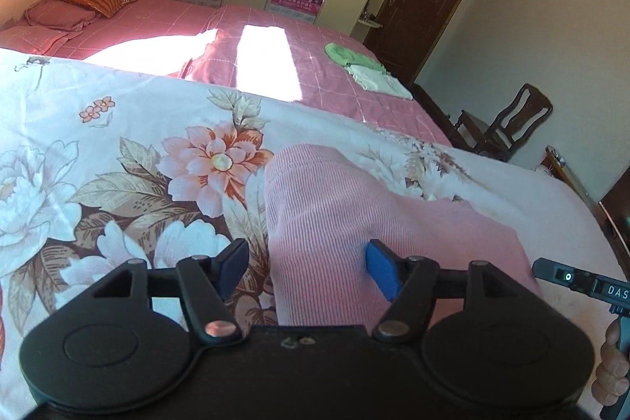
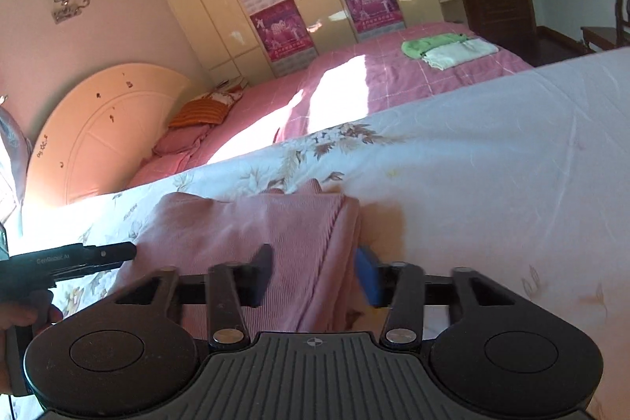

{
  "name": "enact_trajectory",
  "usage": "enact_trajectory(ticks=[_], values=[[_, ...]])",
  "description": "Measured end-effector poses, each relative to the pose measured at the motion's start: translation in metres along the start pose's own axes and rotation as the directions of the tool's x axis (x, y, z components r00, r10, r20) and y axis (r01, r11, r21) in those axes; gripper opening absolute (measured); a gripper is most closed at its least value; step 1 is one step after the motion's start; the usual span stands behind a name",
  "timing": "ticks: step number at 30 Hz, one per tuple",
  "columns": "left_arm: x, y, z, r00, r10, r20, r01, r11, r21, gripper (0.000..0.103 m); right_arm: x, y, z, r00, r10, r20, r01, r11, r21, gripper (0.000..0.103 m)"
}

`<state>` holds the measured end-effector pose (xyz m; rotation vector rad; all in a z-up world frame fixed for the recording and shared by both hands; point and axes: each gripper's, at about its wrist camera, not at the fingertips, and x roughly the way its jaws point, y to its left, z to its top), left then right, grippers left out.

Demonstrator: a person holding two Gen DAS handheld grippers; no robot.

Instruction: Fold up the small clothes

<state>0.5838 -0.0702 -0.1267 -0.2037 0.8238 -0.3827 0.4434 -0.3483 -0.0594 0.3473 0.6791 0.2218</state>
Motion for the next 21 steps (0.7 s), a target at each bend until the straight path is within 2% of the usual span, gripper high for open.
enact_trajectory(ticks=[1, 3, 4, 7, 8, 9, 10, 11, 13, 16, 17, 19, 21], values=[[0.01, -0.001, -0.001, 1.0, 0.01, -0.022, -0.009, 1.0, 0.007, 0.075, 0.012, 0.005, 0.002, 1.0, -0.008, -0.028, 0.007, 0.999, -0.049, 0.004], [0.019, -0.005, -0.003, 0.999, 0.026, -0.021, -0.025, 0.999, 0.036, 0.077, 0.044, 0.011, -0.004, 0.989, -0.106, -0.107, 0.085, 0.98, -0.179, 0.0], [0.019, -0.007, -0.002, 0.999, 0.035, -0.023, -0.034, 0.999, 0.043, 0.077, 0.048, 0.007, -0.007, 0.992, -0.094, -0.085, 0.078, 0.981, -0.175, 0.0], [0.013, -0.007, -0.003, 0.999, 0.037, -0.029, -0.036, 0.999, 0.041, 0.077, 0.047, 0.004, -0.006, 0.99, -0.097, -0.102, 0.083, 0.988, -0.134, 0.0], [0.007, -0.007, -0.003, 0.999, 0.037, -0.025, -0.036, 0.999, 0.037, 0.074, 0.043, 0.005, -0.007, 0.99, -0.102, -0.099, 0.089, 0.987, -0.131, 0.0], [-0.007, -0.01, -0.003, 1.0, 0.029, -0.007, -0.028, 0.999, 0.044, 0.065, 0.034, 0.008, -0.007, 0.991, -0.109, -0.082, 0.099, 0.987, -0.125, 0.0], [-0.021, -0.015, -0.006, 1.0, 0.015, 0.02, -0.017, 0.997, 0.077, 0.064, 0.022, 0.011, -0.006, 0.993, -0.102, -0.055, 0.094, 0.987, -0.127, 0.0], [-0.035, -0.022, -0.013, 0.999, 0.011, 0.042, -0.016, 0.993, 0.119, 0.064, 0.008, 0.014, -0.007, 0.997, -0.076, -0.03, 0.072, 0.989, -0.13, 0.0], [-0.051, -0.029, -0.028, 0.999, 0.001, 0.04, -0.007, 0.988, 0.155, 0.064, -0.013, 0.021, -0.013, 0.999, -0.04, -0.015, 0.037, 0.989, -0.146, 0.0], [-0.061, -0.034, -0.055, 1.0, 0.01, 0.008, -0.011, 0.984, 0.178, 0.065, -0.033, 0.034, -0.032, 0.998, 0.013, -0.06, -0.025, 0.98, -0.197, 0.0], [-0.064, -0.034, -0.063, 1.0, 0.009, 0.009, -0.01, 0.985, 0.172, 0.065, -0.037, 0.04, -0.04, 0.997, 0.026, -0.078, -0.042, 0.975, -0.216, 0.0], [-0.076, -0.03, -0.076, 1.0, -0.003, 0.025, 0.0, 0.992, 0.123, 0.067, -0.048, 0.047, -0.051, 0.997, 0.0, -0.071, -0.018, 0.968, -0.25, 0.0], [-0.087, -0.023, -0.084, 0.999, 0.009, 0.04, -0.013, 0.997, 0.082, 0.07, -0.063, 0.045, -0.062, 0.998, -0.041, -0.052, 0.029, 0.978, -0.209, 0.0]])
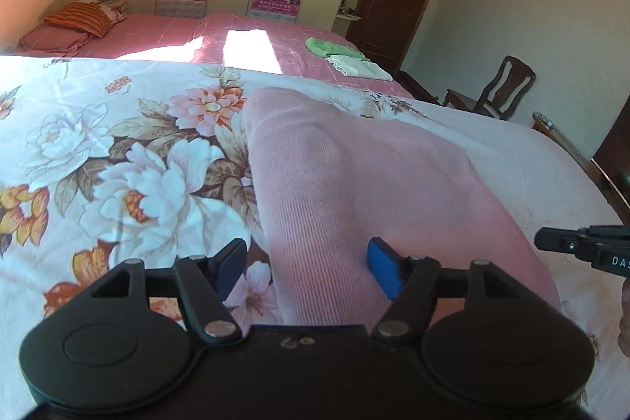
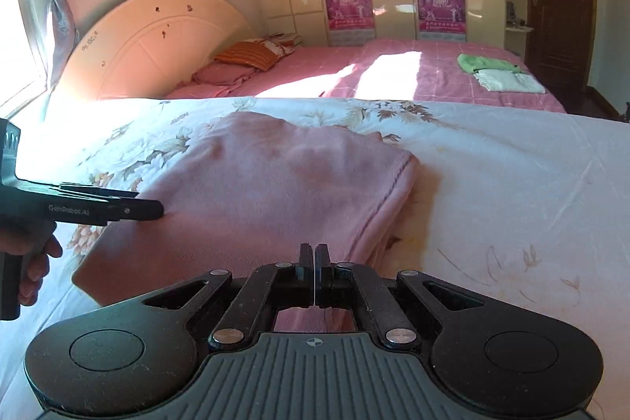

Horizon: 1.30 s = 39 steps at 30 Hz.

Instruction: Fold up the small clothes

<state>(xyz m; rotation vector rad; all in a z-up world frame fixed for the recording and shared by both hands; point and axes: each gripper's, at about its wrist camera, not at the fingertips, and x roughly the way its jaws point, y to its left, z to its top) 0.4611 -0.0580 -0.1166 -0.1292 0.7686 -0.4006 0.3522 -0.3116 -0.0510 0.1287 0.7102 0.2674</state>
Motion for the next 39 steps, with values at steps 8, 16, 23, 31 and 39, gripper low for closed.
enact_trajectory(ticks=[8, 16, 23, 31, 39], values=[[-0.014, 0.006, -0.027, 0.999, 0.036, -0.025, -0.037, 0.998, -0.044, 0.071, -0.025, -0.012, -0.023, 0.999, 0.054, -0.004, -0.053, 0.984, 0.168, 0.04], [-0.026, 0.0, -0.031, 1.0, 0.024, -0.015, -0.025, 0.998, -0.057, 0.064, -0.005, -0.003, -0.023, 0.997, -0.004, -0.075, 0.012, 0.994, 0.11, 0.002], [-0.033, -0.007, -0.04, 0.996, 0.08, -0.04, -0.079, 0.997, 0.006, 0.064, 0.002, -0.008, -0.03, 0.992, -0.044, -0.12, 0.057, 0.993, 0.105, 0.003], [-0.017, -0.019, -0.038, 0.988, 0.118, -0.103, -0.111, 0.991, 0.074, 0.066, 0.0, 0.031, -0.009, 0.999, -0.048, -0.015, 0.046, 0.995, -0.088, 0.004], [-0.047, -0.011, -0.037, 0.993, 0.114, -0.037, -0.112, 0.992, 0.059, 0.068, -0.016, 0.023, -0.014, 0.976, -0.215, -0.005, 0.212, 0.966, -0.146, 0.018]])
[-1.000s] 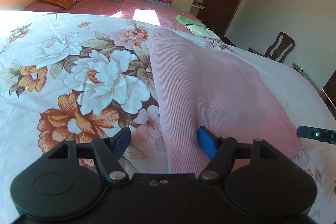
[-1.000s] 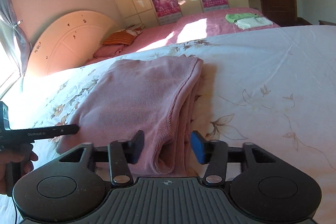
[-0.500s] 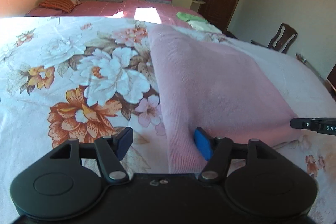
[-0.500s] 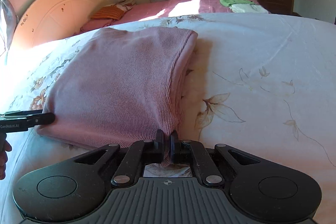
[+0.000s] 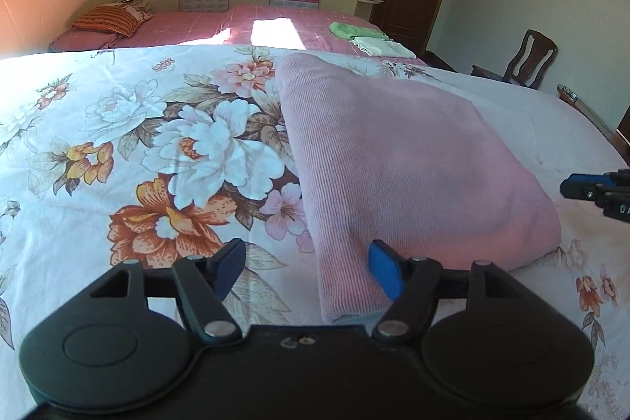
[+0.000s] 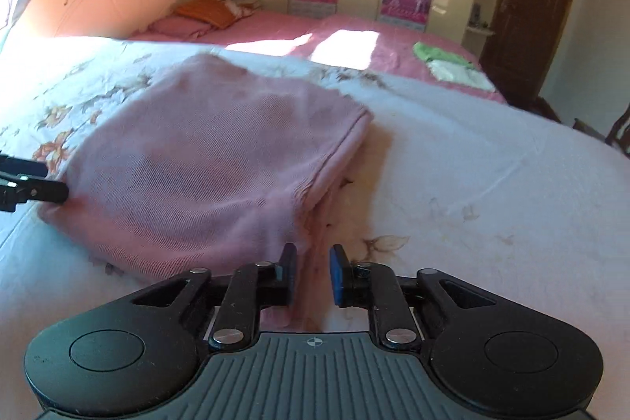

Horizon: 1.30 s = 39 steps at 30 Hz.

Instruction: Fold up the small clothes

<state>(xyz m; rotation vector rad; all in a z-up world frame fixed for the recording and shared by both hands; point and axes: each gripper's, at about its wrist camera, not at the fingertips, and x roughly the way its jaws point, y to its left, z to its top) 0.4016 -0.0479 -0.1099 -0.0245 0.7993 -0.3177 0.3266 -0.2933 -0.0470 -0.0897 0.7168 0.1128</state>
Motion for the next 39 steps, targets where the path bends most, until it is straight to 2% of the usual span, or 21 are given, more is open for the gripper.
enact_trajectory(ticks=[2, 4, 7, 8, 9, 10, 11, 14, 16, 20, 21, 22, 23, 25, 27, 32, 35, 37, 39], values=[[0.002, 0.002, 0.001, 1.0, -0.001, 0.002, 0.001, 1.0, -0.012, 0.069, -0.014, 0.0, 0.009, 0.997, 0.038, 0.067, -0.039, 0.999, 0.01, 0.018], [0.009, 0.001, 0.002, 1.0, 0.004, -0.01, -0.004, 1.0, -0.022, 0.068, -0.01, 0.01, 0.015, 0.992, 0.09, 0.088, -0.089, 0.996, -0.019, 0.018], [0.021, -0.005, 0.002, 0.999, 0.016, -0.044, -0.017, 1.0, -0.014, 0.069, 0.027, 0.023, 0.008, 0.993, 0.119, -0.007, -0.119, 0.991, -0.056, 0.018], [0.023, -0.006, 0.002, 0.998, 0.02, -0.053, -0.02, 1.0, -0.013, 0.07, 0.05, 0.023, 0.001, 0.991, 0.08, -0.108, -0.087, 0.994, -0.059, 0.018], [0.021, -0.007, 0.003, 0.999, 0.016, -0.048, -0.017, 1.0, -0.017, 0.068, 0.058, 0.016, -0.006, 0.992, 0.058, -0.111, -0.064, 0.997, -0.048, 0.021], [0.017, -0.008, 0.004, 0.999, 0.011, -0.032, -0.012, 1.0, -0.015, 0.068, 0.055, 0.008, -0.004, 0.991, 0.066, -0.113, -0.067, 0.998, -0.002, 0.031], [0.014, -0.008, 0.007, 1.0, 0.005, -0.013, -0.005, 1.0, -0.011, 0.069, 0.05, 0.001, 0.0, 0.99, 0.083, -0.113, -0.078, 0.996, 0.05, 0.031], [0.015, -0.01, 0.017, 1.0, -0.01, 0.02, 0.01, 1.0, -0.017, 0.078, 0.035, -0.016, 0.01, 0.994, 0.102, -0.036, -0.097, 0.987, 0.129, 0.031], [0.024, -0.014, 0.025, 1.0, -0.016, 0.008, 0.016, 1.0, -0.016, 0.081, 0.041, -0.03, 0.015, 0.986, 0.157, -0.05, -0.143, 0.967, 0.211, 0.031], [0.043, -0.022, 0.039, 1.0, -0.016, -0.018, 0.016, 1.0, 0.006, 0.088, 0.063, -0.073, 0.016, 0.952, 0.303, -0.052, -0.246, 0.853, 0.46, 0.036], [0.047, -0.023, 0.041, 1.0, -0.019, -0.025, 0.019, 1.0, 0.011, 0.088, 0.067, -0.081, 0.017, 0.948, 0.315, -0.051, -0.252, 0.835, 0.49, 0.051], [0.05, -0.024, 0.043, 0.999, -0.023, -0.029, 0.023, 1.0, 0.014, 0.089, 0.07, -0.086, 0.017, 0.946, 0.322, -0.047, -0.255, 0.824, 0.506, 0.074], [0.052, -0.025, 0.045, 0.999, -0.026, -0.031, 0.027, 1.0, 0.016, 0.09, 0.07, -0.092, 0.017, 0.944, 0.327, -0.041, -0.26, 0.816, 0.516, 0.08], [0.057, -0.025, 0.047, 0.999, -0.037, -0.034, 0.038, 0.999, 0.015, 0.091, 0.073, -0.097, 0.018, 0.932, 0.361, -0.039, -0.289, 0.803, 0.521, 0.081], [0.062, -0.024, 0.049, 0.998, -0.056, -0.039, 0.056, 0.998, 0.0, 0.092, 0.078, -0.105, 0.017, 0.904, 0.427, -0.037, -0.34, 0.768, 0.543, 0.081], [0.074, -0.014, 0.054, 0.992, -0.117, -0.056, 0.114, 0.992, -0.056, 0.092, 0.089, -0.107, 0.02, 0.887, 0.459, -0.043, -0.377, 0.776, 0.506, 0.081], [0.084, 0.001, 0.056, 0.977, -0.201, -0.073, 0.188, 0.971, -0.148, 0.086, 0.097, -0.1, 0.026, 0.883, 0.465, -0.068, -0.385, 0.798, 0.463, 0.081], [0.091, 0.012, 0.056, 0.96, -0.268, -0.076, 0.246, 0.944, -0.218, 0.079, 0.102, -0.098, 0.028, 0.87, 0.488, -0.073, -0.41, 0.797, 0.443, 0.081], [0.098, 0.016, 0.058, 0.95, -0.302, -0.079, 0.276, 0.931, -0.239, 0.078, 0.108, -0.096, 0.029, 0.855, 0.512, -0.076, -0.44, 0.797, 0.415, 0.081]])
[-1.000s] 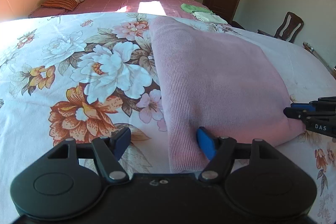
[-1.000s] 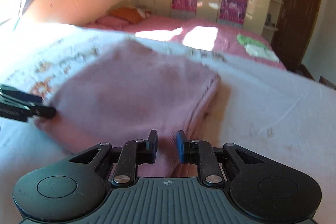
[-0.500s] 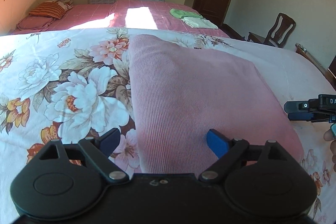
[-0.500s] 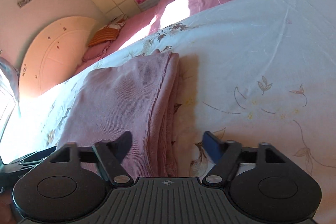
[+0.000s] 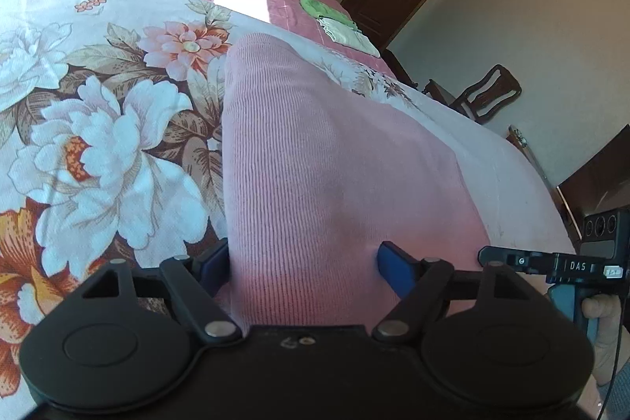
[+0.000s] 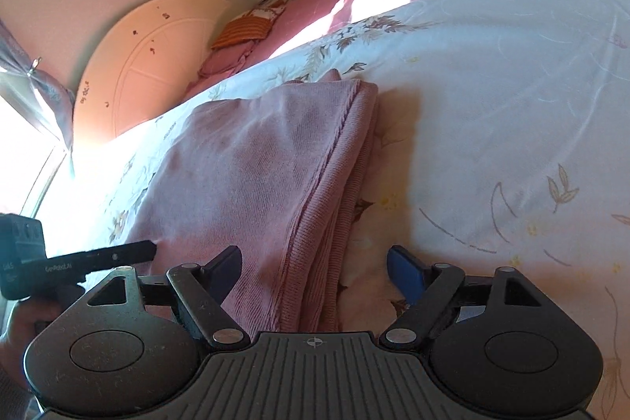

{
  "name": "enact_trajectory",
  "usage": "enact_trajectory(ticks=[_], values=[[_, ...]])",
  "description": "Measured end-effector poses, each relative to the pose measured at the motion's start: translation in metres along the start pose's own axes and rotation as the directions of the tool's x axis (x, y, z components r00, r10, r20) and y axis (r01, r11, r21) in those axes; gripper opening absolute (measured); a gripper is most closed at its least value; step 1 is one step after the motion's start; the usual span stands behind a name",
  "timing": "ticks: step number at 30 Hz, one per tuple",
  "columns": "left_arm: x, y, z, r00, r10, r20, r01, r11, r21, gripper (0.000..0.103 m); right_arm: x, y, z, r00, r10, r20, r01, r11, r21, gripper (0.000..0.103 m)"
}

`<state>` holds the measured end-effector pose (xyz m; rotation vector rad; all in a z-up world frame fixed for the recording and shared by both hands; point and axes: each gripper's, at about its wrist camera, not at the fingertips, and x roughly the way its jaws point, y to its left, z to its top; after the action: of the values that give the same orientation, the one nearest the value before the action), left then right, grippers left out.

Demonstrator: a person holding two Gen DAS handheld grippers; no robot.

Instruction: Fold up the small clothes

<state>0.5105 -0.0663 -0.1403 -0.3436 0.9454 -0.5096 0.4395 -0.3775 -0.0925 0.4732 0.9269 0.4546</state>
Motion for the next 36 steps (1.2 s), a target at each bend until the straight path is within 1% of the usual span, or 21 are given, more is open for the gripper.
enact_trajectory(ticks=[3, 4, 7, 8, 9, 10, 13, 15, 17, 19, 20, 21, 22, 23, 24, 25, 28, 31, 34, 36], values=[[0.005, 0.003, 0.005, 0.999, -0.031, -0.018, 0.031, 1.0, -0.004, 0.076, 0.006, -0.004, 0.001, 0.998, 0.056, -0.014, -0.056, 0.998, -0.006, 0.081], [0.006, 0.004, 0.006, 0.999, -0.037, -0.022, 0.037, 0.999, -0.005, 0.073, 0.007, -0.005, 0.002, 0.997, 0.077, -0.017, -0.077, 0.997, -0.002, 0.08], [0.01, 0.005, 0.011, 0.998, -0.057, -0.038, 0.057, 0.998, -0.012, 0.072, 0.01, -0.007, 0.004, 0.991, 0.128, -0.022, -0.128, 0.992, 0.016, 0.079], [0.011, 0.005, 0.012, 0.997, -0.062, -0.045, 0.062, 0.998, -0.013, 0.072, 0.012, -0.009, 0.005, 0.989, 0.148, -0.029, -0.147, 0.989, 0.028, 0.076], [0.011, 0.004, 0.012, 0.997, -0.064, -0.051, 0.064, 0.998, -0.01, 0.072, 0.014, -0.01, 0.005, 0.987, 0.157, -0.034, -0.156, 0.987, 0.041, 0.068], [0.011, 0.005, 0.012, 0.996, -0.065, -0.057, 0.064, 0.998, -0.007, 0.071, 0.015, -0.011, 0.005, 0.985, 0.167, -0.034, -0.166, 0.985, 0.048, 0.067], [0.011, 0.005, 0.013, 0.995, -0.078, -0.068, 0.077, 0.997, -0.012, 0.071, 0.017, -0.016, 0.006, 0.977, 0.212, -0.038, -0.208, 0.975, 0.074, 0.065], [0.013, 0.007, 0.013, 0.994, -0.082, -0.069, 0.081, 0.997, -0.019, 0.071, 0.018, -0.022, 0.006, 0.973, 0.229, -0.027, -0.226, 0.97, 0.095, 0.064], [0.014, 0.004, 0.013, 0.996, -0.066, -0.061, 0.066, 0.998, -0.008, 0.07, 0.018, -0.021, 0.008, 0.981, 0.193, -0.025, -0.19, 0.977, 0.092, 0.055], [0.016, -0.004, 0.014, 0.998, -0.026, -0.057, 0.028, 0.999, 0.026, 0.071, 0.02, -0.013, 0.009, 0.992, 0.126, -0.028, -0.124, 0.991, 0.057, 0.035], [0.017, -0.008, 0.014, 0.999, -0.005, -0.053, 0.007, 0.999, 0.041, 0.07, 0.02, -0.007, 0.009, 0.995, 0.099, -0.03, -0.097, 0.995, 0.036, 0.032], [0.018, -0.011, 0.014, 0.999, 0.012, -0.046, -0.01, 0.999, 0.051, 0.065, 0.022, -0.001, 0.008, 0.997, 0.072, -0.03, -0.071, 0.997, 0.018, 0.029], [0.018, -0.014, 0.014, 0.999, 0.023, -0.037, -0.02, 0.998, 0.062, 0.052, 0.022, 0.003, 0.008, 0.998, 0.053, -0.029, -0.052, 0.999, 0.004, 0.026], [0.018, -0.015, 0.014, 1.0, 0.013, -0.023, -0.012, 0.998, 0.065, 0.046, 0.022, 0.01, 0.006, 0.999, 0.024, -0.024, -0.025, 1.0, -0.02, 0.025], [0.016, -0.015, 0.013, 1.0, 0.011, -0.009, -0.01, 0.998, 0.069, 0.038, 0.021, 0.018, 0.005, 1.0, -0.003, -0.014, 0.002, 0.999, -0.048, 0.023], [0.013, -0.016, 0.013, 1.0, 0.007, 0.004, -0.008, 0.997, 0.078, 0.035, 0.021, 0.025, 0.003, 1.0, -0.029, -0.001, 0.029, 0.997, -0.076, 0.022], [0.001, -0.018, 0.011, 0.999, -0.019, 0.042, 0.014, 0.994, 0.111, 0.031, 0.014, 0.045, -0.002, 0.996, -0.082, 0.045, 0.087, 0.99, -0.108, 0.021], [-0.016, -0.014, 0.014, 0.995, -0.071, 0.069, 0.062, 0.991, 0.121, 0.031, 0.008, 0.067, -0.002, 0.991, -0.108, 0.082, 0.118, 0.984, -0.133, 0.021], [-0.043, -0.002, 0.019, 0.991, -0.095, 0.093, 0.082, 0.987, 0.137, 0.031, 0.011, 0.096, -0.002, 0.988, -0.116, 0.099, 0.13, 0.98, -0.15, 0.021], [-0.067, 0.016, 0.025, 0.989, -0.1, 0.106, 0.085, 0.986, 0.142, 0.031, 0.018, 0.12, -0.003, 0.988, -0.107, 0.107, 0.123, 0.98, -0.156, 0.021]])
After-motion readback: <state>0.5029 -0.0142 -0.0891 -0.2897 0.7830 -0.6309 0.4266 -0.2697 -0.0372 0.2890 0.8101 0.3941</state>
